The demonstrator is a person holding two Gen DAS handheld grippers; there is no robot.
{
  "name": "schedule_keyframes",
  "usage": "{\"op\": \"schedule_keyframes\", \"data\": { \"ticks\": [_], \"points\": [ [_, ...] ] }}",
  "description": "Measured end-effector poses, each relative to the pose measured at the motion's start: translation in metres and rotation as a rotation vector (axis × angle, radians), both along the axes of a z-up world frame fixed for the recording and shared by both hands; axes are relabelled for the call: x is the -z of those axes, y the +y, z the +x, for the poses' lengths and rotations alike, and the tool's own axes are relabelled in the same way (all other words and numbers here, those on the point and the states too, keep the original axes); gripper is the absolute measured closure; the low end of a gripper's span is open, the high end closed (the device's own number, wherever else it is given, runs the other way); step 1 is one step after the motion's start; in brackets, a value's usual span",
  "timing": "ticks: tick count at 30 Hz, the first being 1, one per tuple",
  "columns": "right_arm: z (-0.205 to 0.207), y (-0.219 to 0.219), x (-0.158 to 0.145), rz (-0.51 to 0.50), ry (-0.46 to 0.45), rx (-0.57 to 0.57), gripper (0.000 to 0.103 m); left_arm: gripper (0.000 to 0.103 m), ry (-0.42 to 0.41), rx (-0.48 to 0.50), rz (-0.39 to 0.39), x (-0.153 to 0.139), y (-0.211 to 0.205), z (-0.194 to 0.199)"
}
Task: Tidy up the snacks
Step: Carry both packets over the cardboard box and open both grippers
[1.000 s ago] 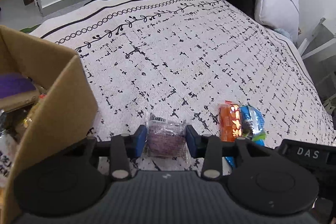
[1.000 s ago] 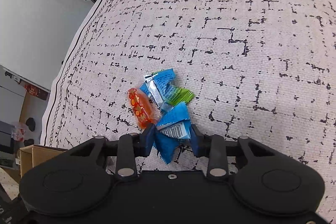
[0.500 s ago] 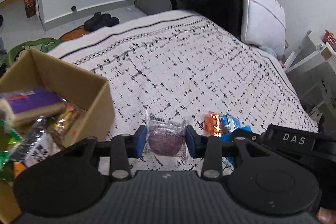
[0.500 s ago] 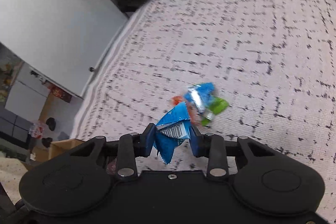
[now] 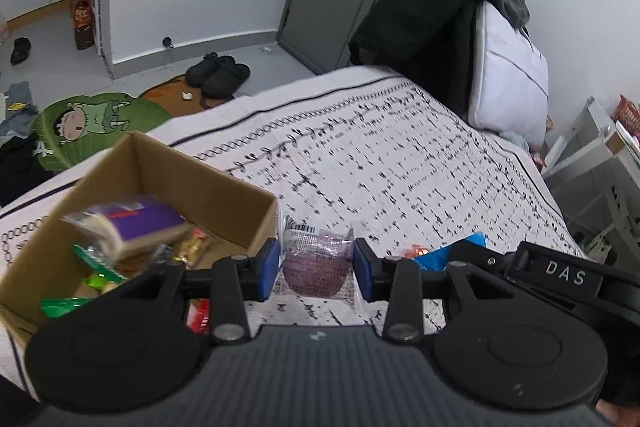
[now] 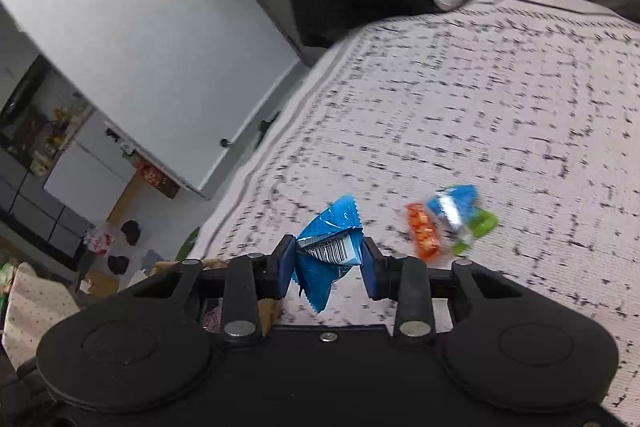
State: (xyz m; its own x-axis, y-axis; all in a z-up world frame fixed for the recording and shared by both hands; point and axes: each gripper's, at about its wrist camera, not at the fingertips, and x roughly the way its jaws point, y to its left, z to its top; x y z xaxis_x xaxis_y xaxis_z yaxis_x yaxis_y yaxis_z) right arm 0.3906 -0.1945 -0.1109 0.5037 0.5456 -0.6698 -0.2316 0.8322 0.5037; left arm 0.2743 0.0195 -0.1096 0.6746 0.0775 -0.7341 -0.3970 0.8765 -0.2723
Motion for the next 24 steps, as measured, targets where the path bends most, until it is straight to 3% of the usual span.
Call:
{"op": "schedule_keyframes", "data": {
  "ticks": [15,24],
  "points": [
    [-0.028,0.036,-0.026,0.015,-0.107,-0.095,0.069,0.064,-0.045,-0.066,0.001,-0.023,0.04,-0.035],
    [-0.037,0.06,-0.016,0.022,-0.099,-0.151,0.069,0.064,-0.054,-0.122,-0.025,-0.023,0.075,-0.051]
  ]
}}
